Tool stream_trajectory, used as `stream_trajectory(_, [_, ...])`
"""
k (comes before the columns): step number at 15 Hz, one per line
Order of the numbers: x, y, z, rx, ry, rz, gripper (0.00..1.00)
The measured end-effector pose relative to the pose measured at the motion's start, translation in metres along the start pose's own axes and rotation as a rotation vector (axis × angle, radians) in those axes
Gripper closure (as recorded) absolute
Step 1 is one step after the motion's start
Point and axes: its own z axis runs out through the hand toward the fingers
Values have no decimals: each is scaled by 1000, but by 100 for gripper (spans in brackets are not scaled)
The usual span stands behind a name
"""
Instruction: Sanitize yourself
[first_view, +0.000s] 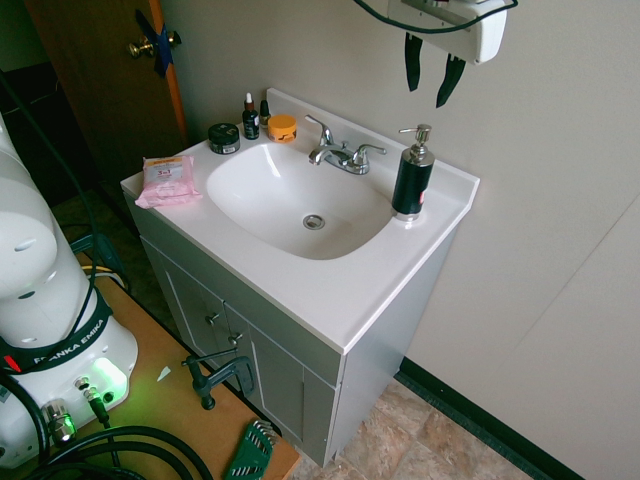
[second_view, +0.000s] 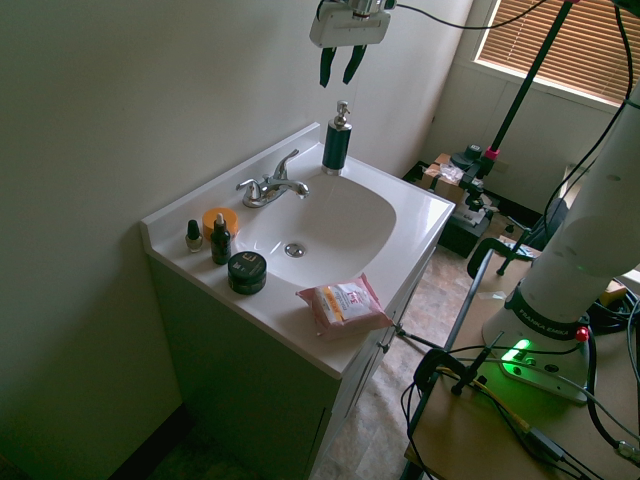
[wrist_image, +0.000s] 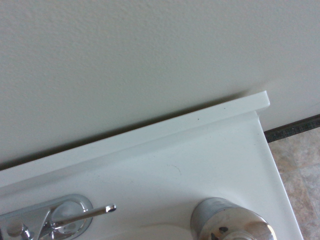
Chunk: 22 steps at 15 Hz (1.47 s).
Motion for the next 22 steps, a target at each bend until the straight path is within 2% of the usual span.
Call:
stream_trajectory(13, [15,16,27,-38,-14,31,100])
stream_trajectory(22, [3,31,30,-37,-25,35,100])
